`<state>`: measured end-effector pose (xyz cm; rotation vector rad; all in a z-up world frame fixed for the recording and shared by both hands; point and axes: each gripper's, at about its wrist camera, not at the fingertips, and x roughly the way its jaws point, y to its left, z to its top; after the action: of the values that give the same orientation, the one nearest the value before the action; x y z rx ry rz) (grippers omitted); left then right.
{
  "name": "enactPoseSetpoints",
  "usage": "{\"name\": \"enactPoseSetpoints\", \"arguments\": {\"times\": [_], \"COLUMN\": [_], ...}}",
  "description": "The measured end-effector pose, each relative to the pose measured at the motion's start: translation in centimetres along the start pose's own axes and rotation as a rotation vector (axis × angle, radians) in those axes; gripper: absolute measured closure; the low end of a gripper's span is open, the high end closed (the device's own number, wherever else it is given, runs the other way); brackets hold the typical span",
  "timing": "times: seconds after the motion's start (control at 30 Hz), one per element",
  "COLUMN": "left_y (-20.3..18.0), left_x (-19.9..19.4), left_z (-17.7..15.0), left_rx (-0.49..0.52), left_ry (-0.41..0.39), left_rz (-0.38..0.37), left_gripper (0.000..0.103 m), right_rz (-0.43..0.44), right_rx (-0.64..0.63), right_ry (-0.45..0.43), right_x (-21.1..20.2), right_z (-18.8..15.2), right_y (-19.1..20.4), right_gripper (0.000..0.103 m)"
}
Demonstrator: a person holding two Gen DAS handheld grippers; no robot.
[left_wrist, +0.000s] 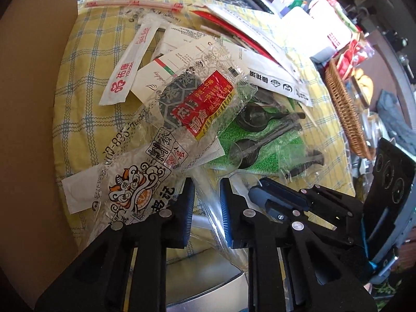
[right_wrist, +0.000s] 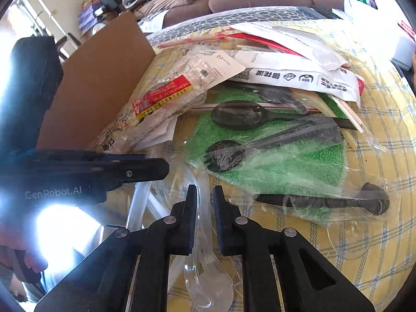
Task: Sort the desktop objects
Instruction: 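Grasp a clear plastic tube with the left gripper while the right approaches clear spoons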
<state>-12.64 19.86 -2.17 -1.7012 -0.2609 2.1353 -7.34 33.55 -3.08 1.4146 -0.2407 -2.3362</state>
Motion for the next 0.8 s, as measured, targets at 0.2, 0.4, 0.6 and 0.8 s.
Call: {"name": "enactPoseSetpoints", "arguments": {"times": [0.2,0.4,0.6,0.8], "left_y": [-0.2,-0.5,-0.1,0.5], "left_x": [-1.6,-2.2,-2.4,-1.1], "left_z": [0.0,0.2,-0.2,0.0], "left_rx": [0.003,0.012,0.027,0.014], "left_ry": [-0.026,-0.033,-0.032,0.005], "left_rz": [-0.025,-0.028,-0.013,0.019], "left_gripper": [0.085,0.094,0.094,0.083], "right_rz": [0.016,0.012,-0.043,-0.049], "right_rx": [0.080,0.084,0.026,-0.001], "right_ry": [-0.042,-0.065,-0.018,-0.008], "right_x": [-2.0,-2.4,0.0,0.9], "right_z": [-0.4,-0.1,0.6,0.3], "right_y": [-1.9,-1.1,0.1,0.1], "right_gripper": [0.091,0.038,0.033,0.066]}}
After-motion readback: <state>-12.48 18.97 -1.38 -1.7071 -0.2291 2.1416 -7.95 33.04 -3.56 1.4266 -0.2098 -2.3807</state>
